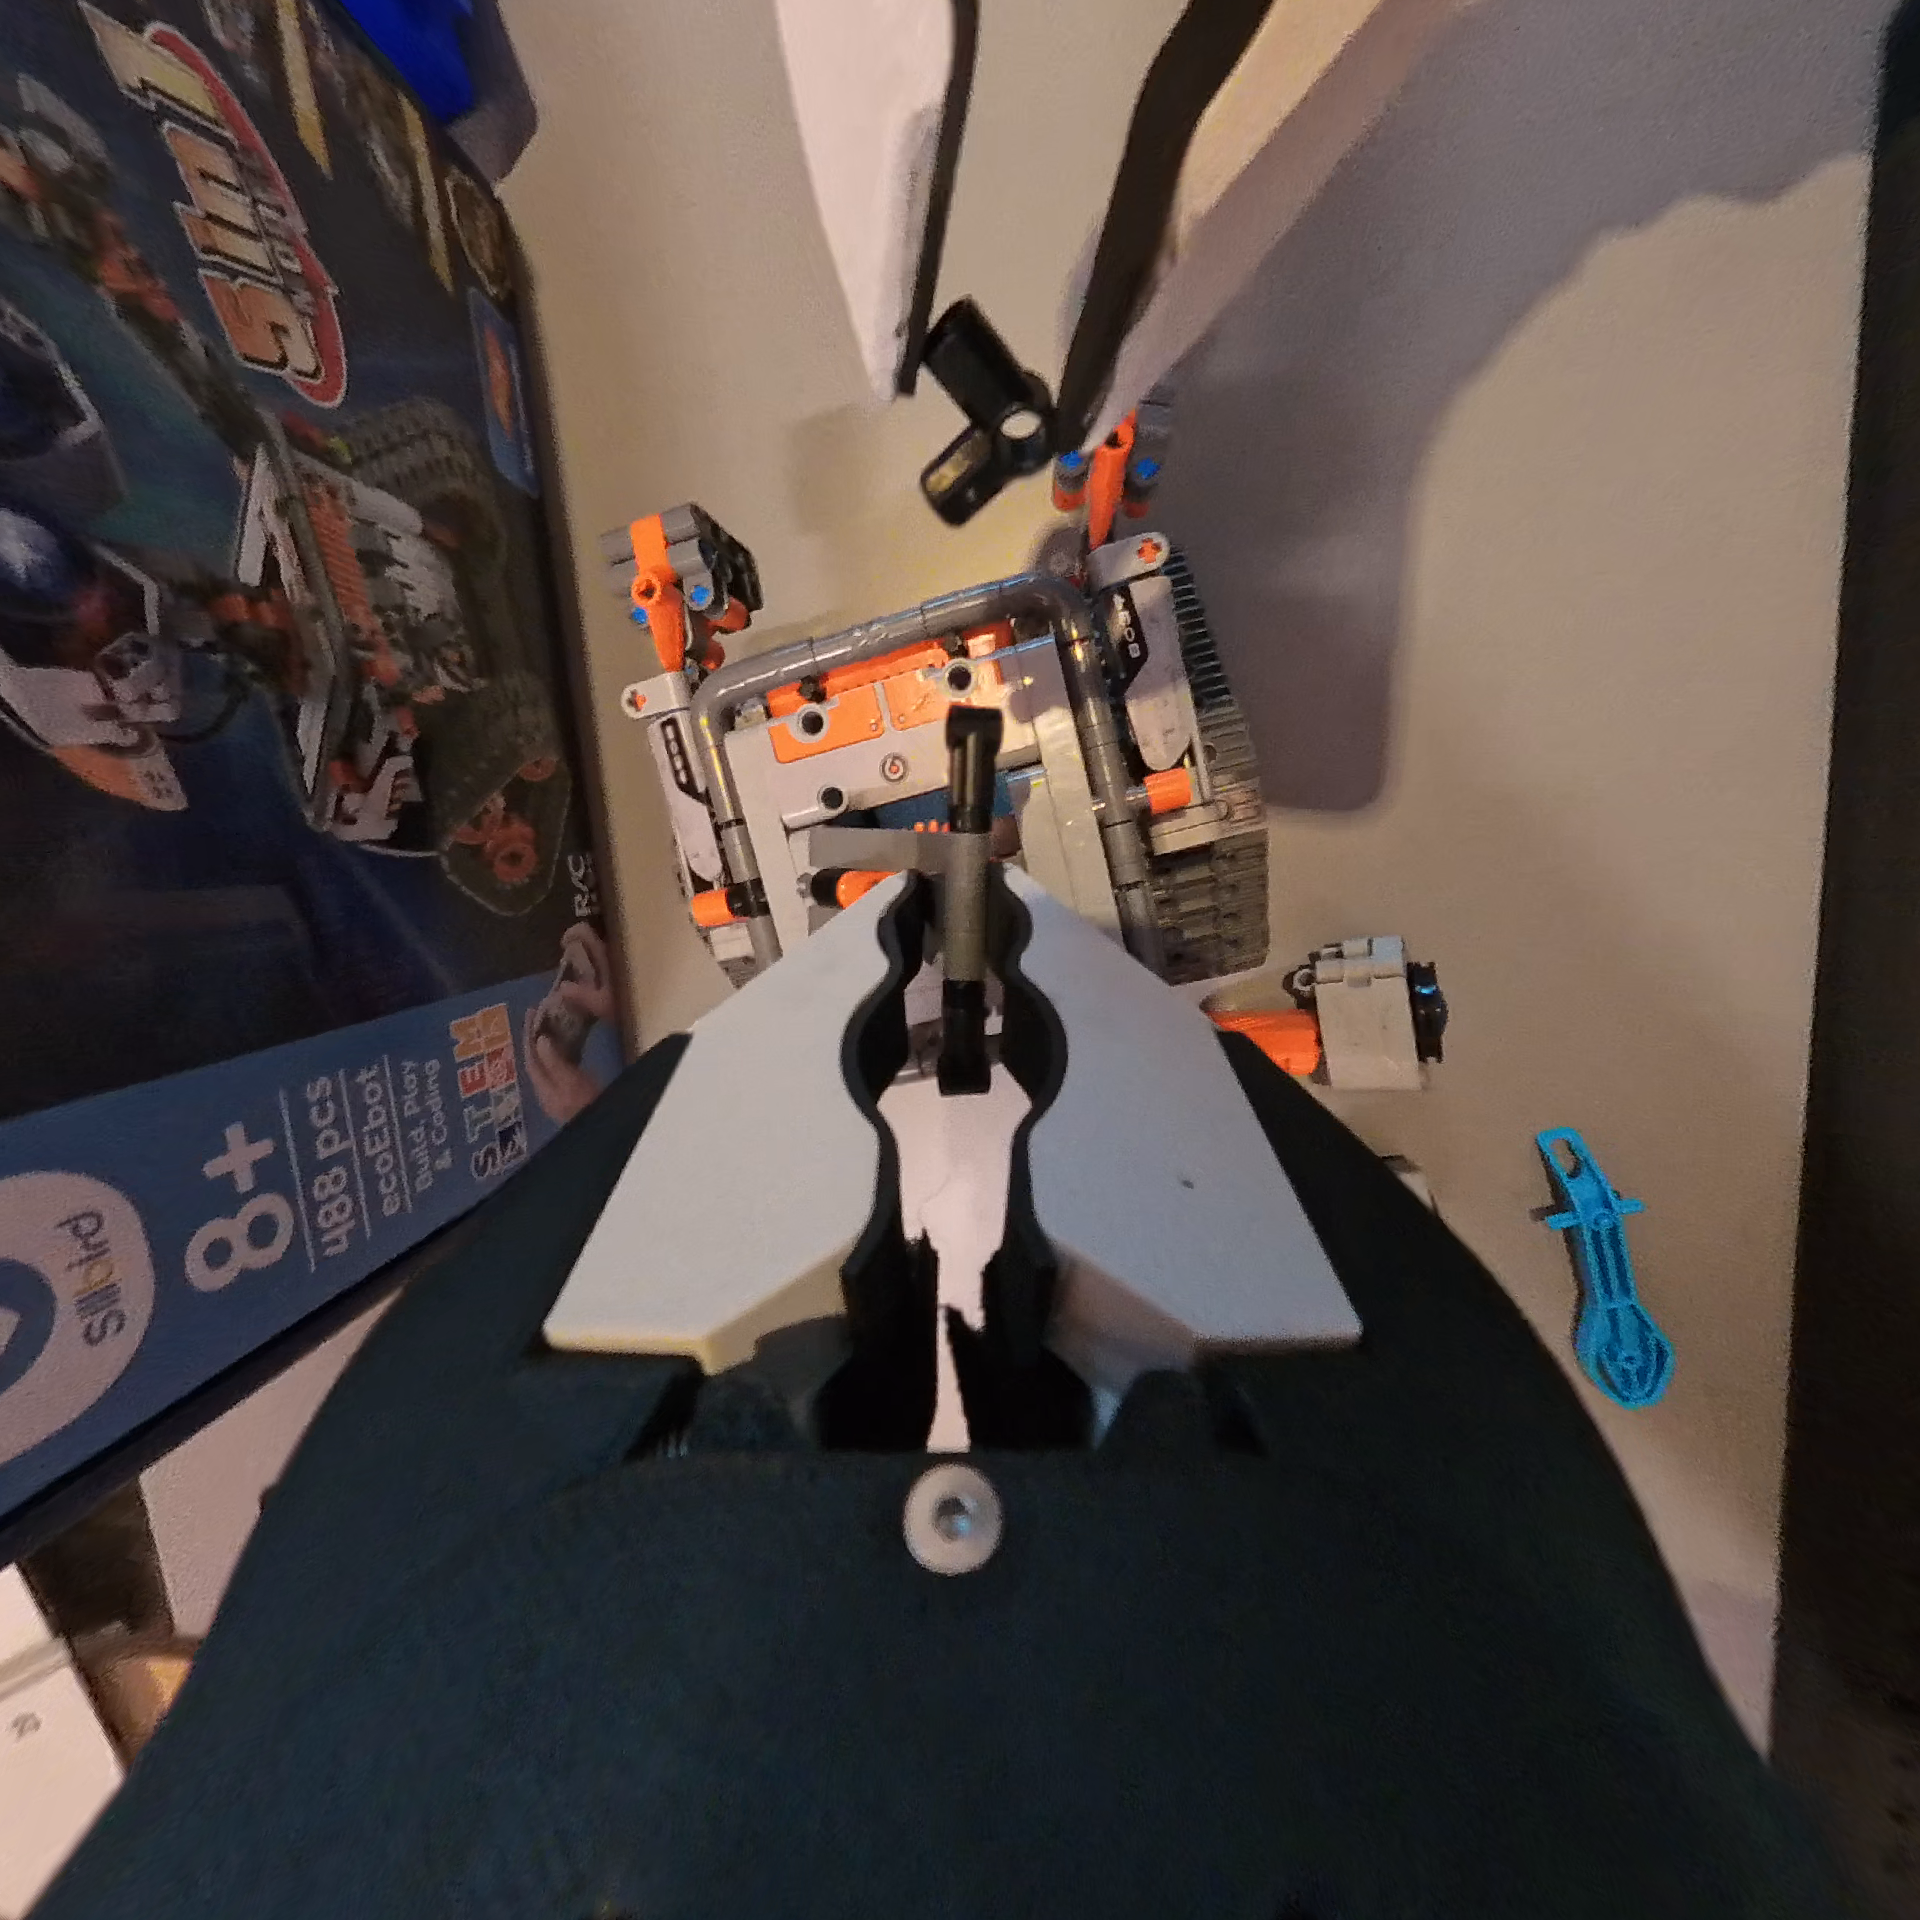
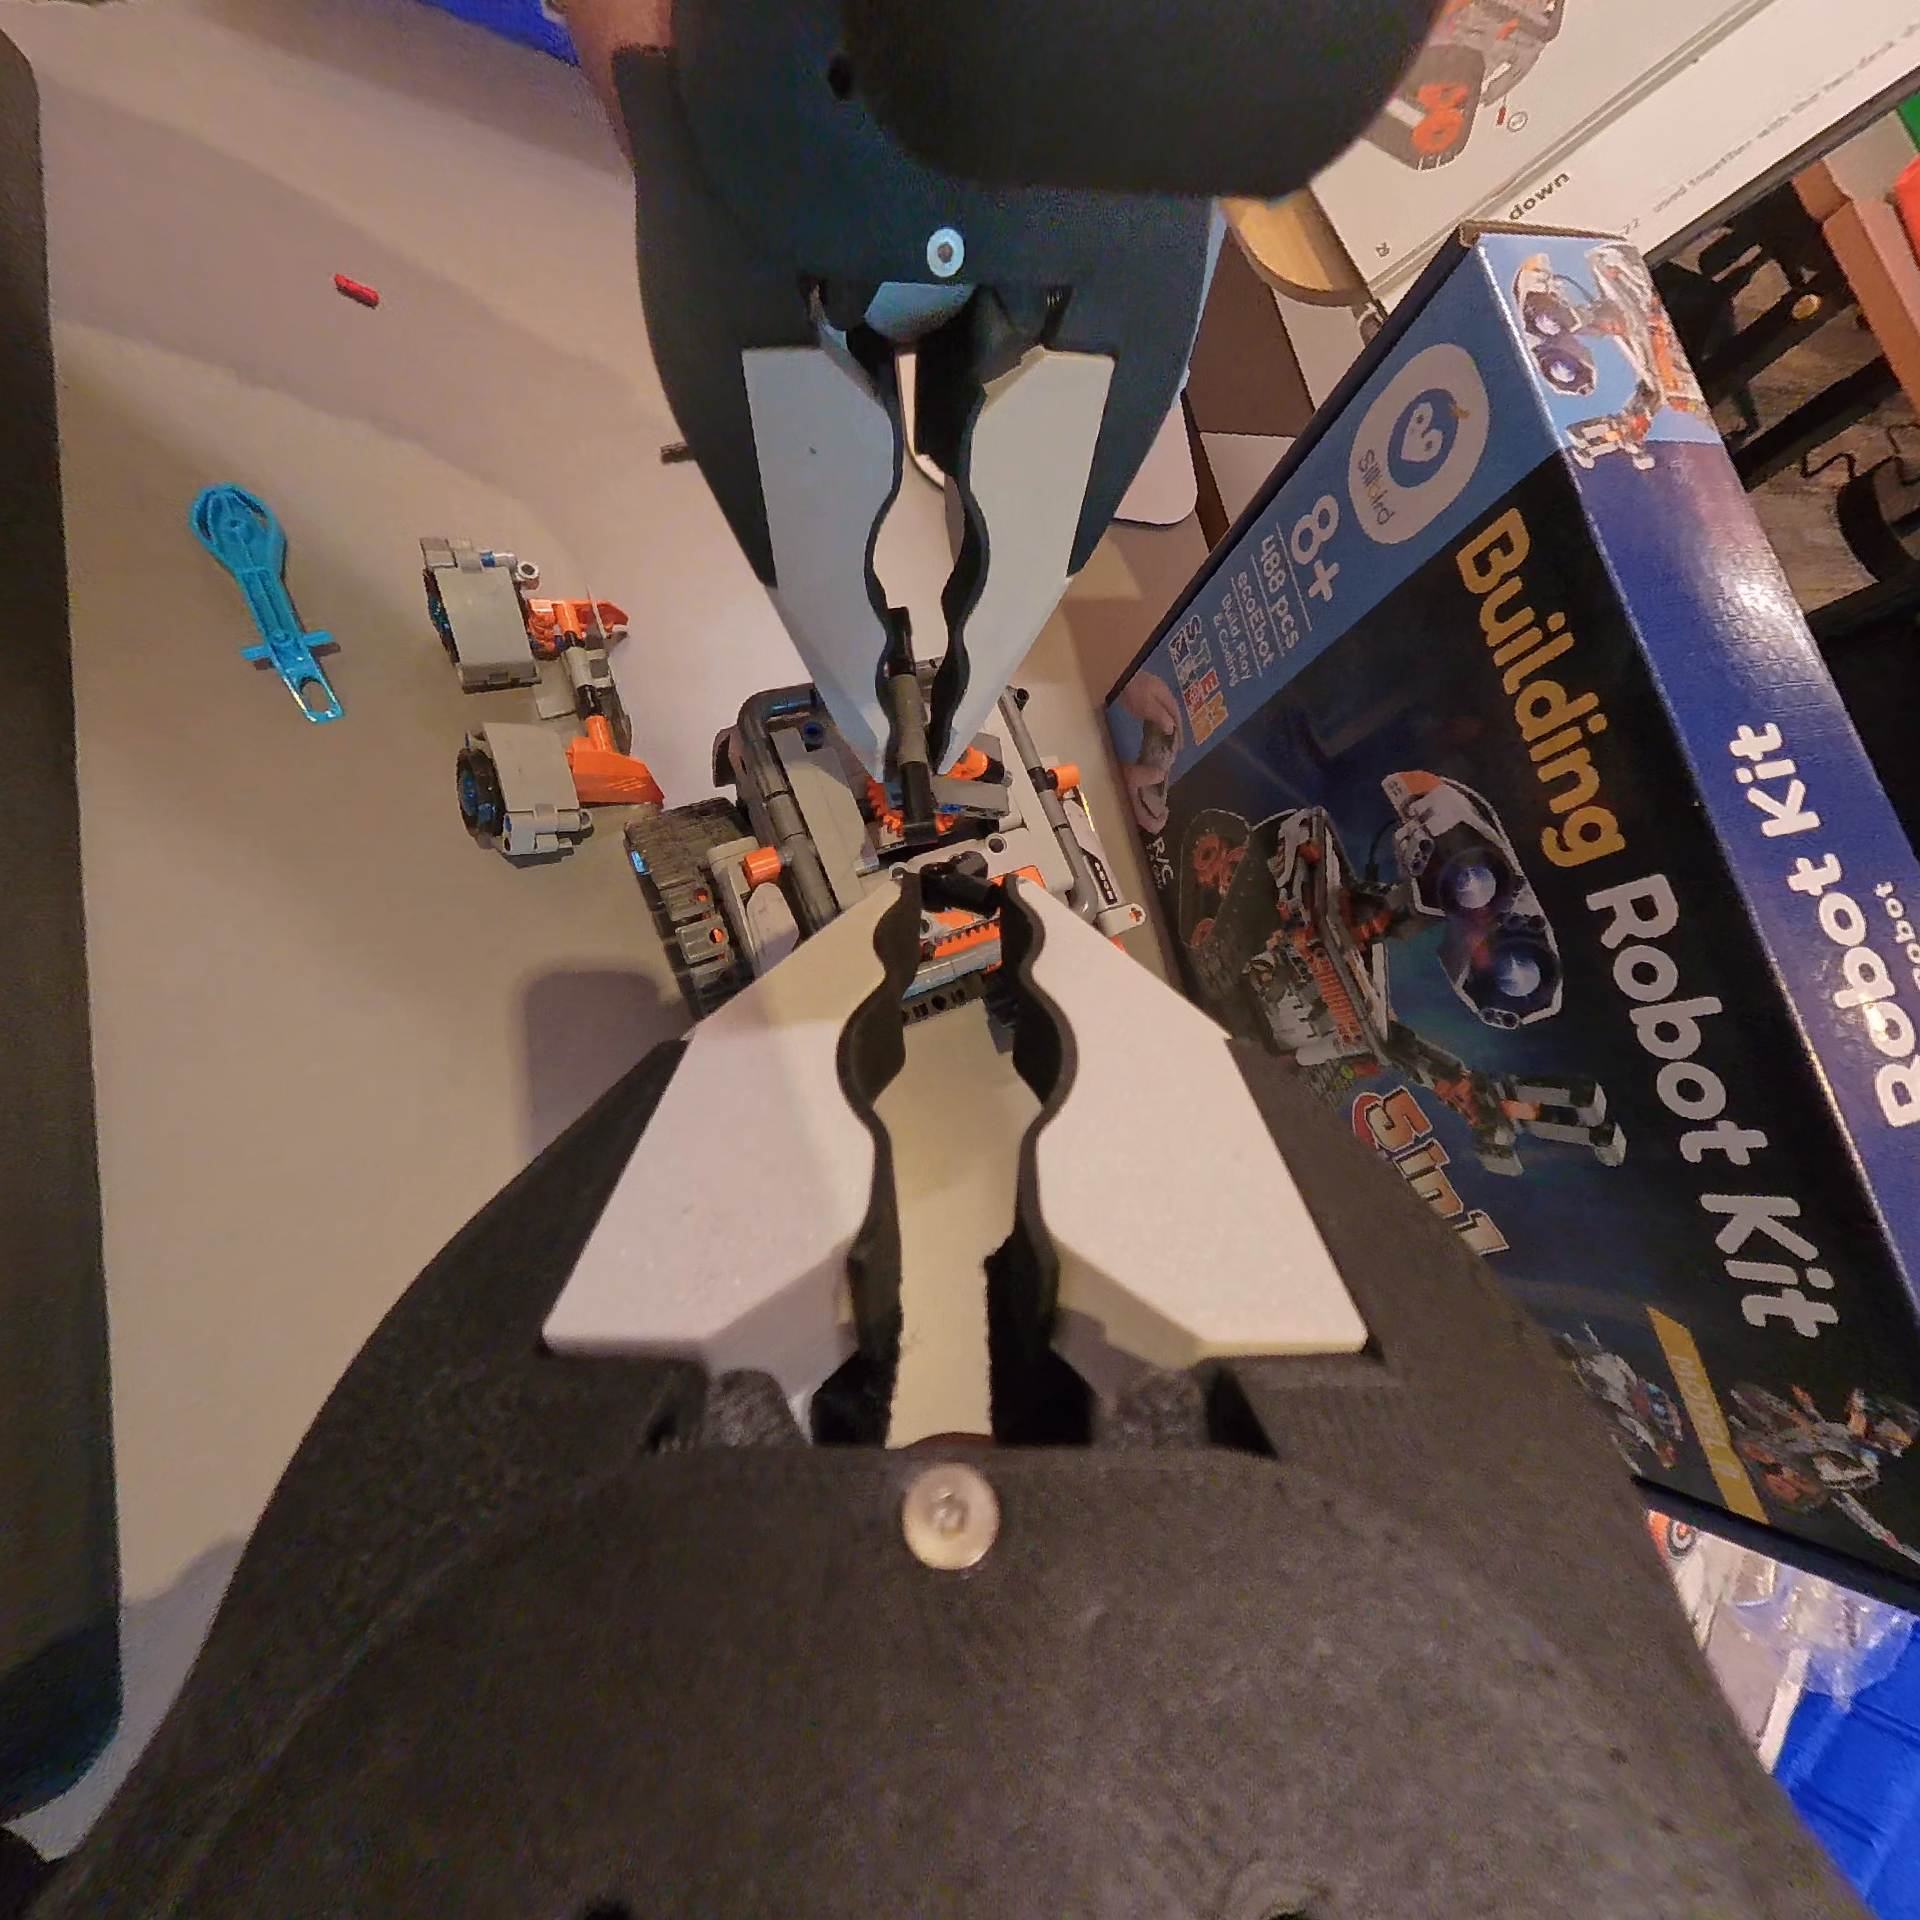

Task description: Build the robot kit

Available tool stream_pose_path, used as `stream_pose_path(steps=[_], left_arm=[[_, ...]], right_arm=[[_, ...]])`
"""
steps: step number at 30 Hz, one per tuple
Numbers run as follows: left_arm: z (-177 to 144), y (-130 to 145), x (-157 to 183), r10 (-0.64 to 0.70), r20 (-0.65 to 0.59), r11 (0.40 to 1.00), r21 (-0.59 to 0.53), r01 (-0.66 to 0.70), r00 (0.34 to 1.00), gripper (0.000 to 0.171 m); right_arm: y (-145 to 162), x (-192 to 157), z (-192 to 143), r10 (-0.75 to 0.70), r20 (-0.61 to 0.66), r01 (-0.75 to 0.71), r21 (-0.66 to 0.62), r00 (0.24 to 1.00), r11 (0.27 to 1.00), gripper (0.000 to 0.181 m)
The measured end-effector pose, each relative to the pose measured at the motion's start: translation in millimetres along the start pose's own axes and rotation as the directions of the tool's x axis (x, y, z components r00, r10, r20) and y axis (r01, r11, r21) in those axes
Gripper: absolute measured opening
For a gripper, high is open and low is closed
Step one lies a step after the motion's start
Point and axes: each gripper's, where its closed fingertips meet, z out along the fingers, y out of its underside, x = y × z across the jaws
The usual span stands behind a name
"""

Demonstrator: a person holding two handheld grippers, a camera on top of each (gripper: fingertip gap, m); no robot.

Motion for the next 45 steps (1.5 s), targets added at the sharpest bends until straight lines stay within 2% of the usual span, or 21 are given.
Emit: stream_pose_path(steps=[3, 5, 7, 8, 14, 15, 22, 29, 37, 42, 45], left_arm=[[0, -1, -1, -0.02, -0.025, 0.999, 0.034, 0.021, 0.999, 0.01], [-2, -2, -4, -0.005, 0.007, 0.998, 0.056, 0.004, 1.0, 0.011], [-4, 1, -3, 0.015, 0.034, 0.998, 0.065, -0.017, 0.999, 0.027], [-5, 3, -4, 0.016, 0.054, 0.998, 0.063, -0.019, 0.998, 0.027], [-4, 5, -1, 0.054, 0.119, 0.993, 0.096, -0.066, 0.991, 0.024], [-4, 5, -4, 0.055, 0.14, 0.993, 0.095, -0.068, 0.989, 0.019], [-7, 4, -10, 0.097, 0.174, 0.994, 0.035, -0.105, 0.98, 0.013], [-3, -2, -8, 0.101, 0.109, 0.992, 0.058, -0.108, 0.989, 0.012], [-6, 2, -12, 0.102, 0.134, 0.994, 0.037, -0.107, 0.986, 0.012], [-5, 0, -8, 0.089, 0.096, 0.995, 0.047, -0.093, 0.991, 0.012], [-6, 0, -10, 0.071, 0.126, 0.997, 0.032, -0.076, 0.99, 0.007]], right_arm=[[0, 1, -1, 0.006, 0.005, -0.006, 0.009, 1.0, 1.0, 0.014], [0, 1, -2, 0.009, 0.007, -0.009, 0.014, 1.0, 1.0, 0.014], [0, 2, -2, 0.01, 0.008, -0.011, 0.017, 1.0, 1.0, 0.013], [0, 2, -3, 0.011, 0.008, -0.011, 0.019, 1.0, 1.0, 0.013], [2, 0, 3, 0.017, 0.027, -0.018, 0.013, 0.999, 1.0, 0.013], [3, -1, 5, 0.016, 0.032, -0.016, 0.006, 0.999, 1.0, 0.013], [6, -2, 14, 0.012, 0.041, -0.011, -0.011, 0.999, 1.0, 0.013], [7, 0, 12, 0.019, 0.042, -0.019, -0.003, 0.999, 1.0, 0.013], [6, 1, 10, 0.019, 0.041, -0.02, 0.003, 0.999, 1.0, 0.013], [5, 1, 8, 0.02, 0.037, -0.02, 0.009, 0.999, 1.0, 0.013], [6, 2, 8, 0.02, 0.036, -0.02, 0.007, 0.999, 1.0, 0.013]])
